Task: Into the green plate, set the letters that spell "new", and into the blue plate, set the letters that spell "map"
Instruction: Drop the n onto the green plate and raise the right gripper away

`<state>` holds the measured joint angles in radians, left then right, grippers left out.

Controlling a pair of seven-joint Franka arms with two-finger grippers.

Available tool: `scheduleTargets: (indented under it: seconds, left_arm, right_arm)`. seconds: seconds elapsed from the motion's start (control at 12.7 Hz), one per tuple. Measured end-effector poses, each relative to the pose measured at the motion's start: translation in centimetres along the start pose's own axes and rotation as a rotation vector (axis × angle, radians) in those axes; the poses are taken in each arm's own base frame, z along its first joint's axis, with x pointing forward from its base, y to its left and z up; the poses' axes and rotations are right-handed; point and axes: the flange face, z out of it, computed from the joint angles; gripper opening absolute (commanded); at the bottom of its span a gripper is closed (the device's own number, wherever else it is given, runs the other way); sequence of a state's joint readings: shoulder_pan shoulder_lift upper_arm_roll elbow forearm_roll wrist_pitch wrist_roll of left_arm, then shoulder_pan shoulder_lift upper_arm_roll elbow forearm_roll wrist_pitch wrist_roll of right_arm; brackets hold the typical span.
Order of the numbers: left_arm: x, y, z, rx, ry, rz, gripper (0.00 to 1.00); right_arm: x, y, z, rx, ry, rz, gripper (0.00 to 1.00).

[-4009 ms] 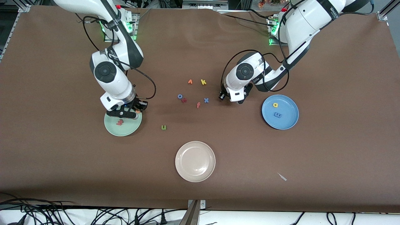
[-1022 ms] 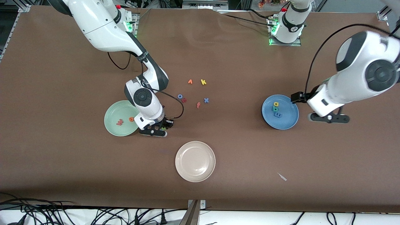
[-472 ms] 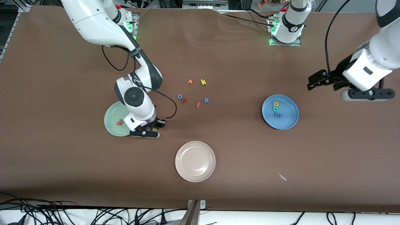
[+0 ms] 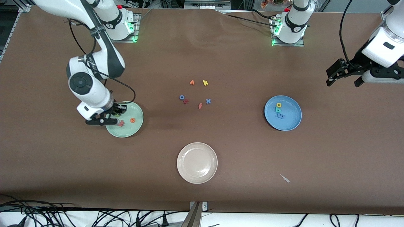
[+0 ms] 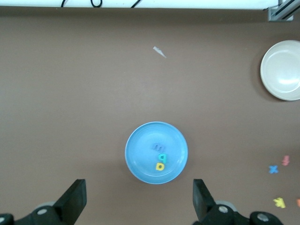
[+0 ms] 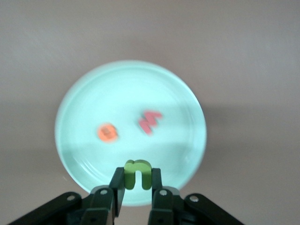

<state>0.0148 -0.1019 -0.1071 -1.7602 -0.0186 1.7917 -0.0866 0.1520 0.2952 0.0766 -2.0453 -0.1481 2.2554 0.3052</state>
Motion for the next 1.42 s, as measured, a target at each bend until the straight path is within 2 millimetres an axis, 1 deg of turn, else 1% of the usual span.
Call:
scheduleTargets:
  seconds: [0.08,0.24,0.31,0.39,0.47,0.55,0.63,0.71,0.79,0.94,1.02,1.1,1.18,1.26,1.34,1.42]
  left_arm:
    - [-0.7,-0.4,0.1,0.004,0.003,0.003,1.00]
    - [-0.9,-0.6,-0.3,0.014,-0.002,0.011,1.00]
    - [-0.8,-0.5,-0.8,0.023,-0.029,0.017,1.00]
    - [-0.3,-0.4,-1.4,0.031,-0.059,0.022,1.00]
    - [0.5,-0.3,-1.7,0.035,-0.071,0.026,1.00]
    - [1.1,-0.4,-1.6,0.035,-0.080,0.026,1.00]
    - [1.4,-0.7,-1.2,0.035,-0.090,0.023,1.00]
    - [1.6,-0.9,-0.7,0.035,-0.099,0.019,1.00]
    - [1.6,-1.0,-0.6,0.036,-0.104,0.018,1.00]
    - [1.5,-1.0,-0.6,0.036,-0.111,0.019,1.00]
    - [1.5,-0.9,-0.6,0.036,-0.112,0.020,1.00]
    - [1.5,-0.8,-0.6,0.036,-0.112,0.022,1.00]
    - [1.4,-0.8,-0.6,0.036,-0.113,0.023,1.00]
    - [1.4,-0.7,-0.7,0.036,-0.115,0.025,1.00]
    - [1.3,-0.8,-0.7,0.036,-0.121,0.025,1.00]
    - [1.2,-0.7,-0.8,0.037,-0.129,0.025,1.00]
  right_arm:
    - [-0.8,0.0,0.3,0.015,-0.014,0.012,0.67]
    - [-1.1,-0.7,0.1,0.039,-0.018,0.021,0.73]
    - [-1.1,-0.8,-0.3,0.042,-0.012,0.021,0.89]
    - [-1.0,-0.7,-0.9,0.043,-0.009,0.023,0.99]
    - [-0.7,-0.6,-2.1,0.039,-0.014,0.025,1.00]
    - [-0.2,-0.4,-4.0,0.033,-0.023,0.027,1.00]
    - [0.3,-0.1,-6.8,0.027,-0.027,0.030,1.00]
    - [0.5,0.4,-10.2,0.020,-0.030,0.037,1.00]
    - [0.4,1.3,-14.0,0.016,-0.035,0.050,1.00]
    - [-0.6,3.8,-21.4,0.042,-0.054,0.061,1.00]
    - [-1.2,5.6,-24.1,0.070,-0.062,0.051,1.00]
    - [-1.7,7.8,-26.1,0.092,-0.067,0.043,1.00]
    - [-2.0,10.2,-27.4,0.103,-0.073,0.036,1.00]
    - [-2.4,12.3,-28.2,0.112,-0.081,0.030,1.00]
    - [-2.5,13.3,-28.7,0.118,-0.086,0.028,1.00]
    - [-2.5,13.4,-29.1,0.119,-0.081,0.026,1.00]
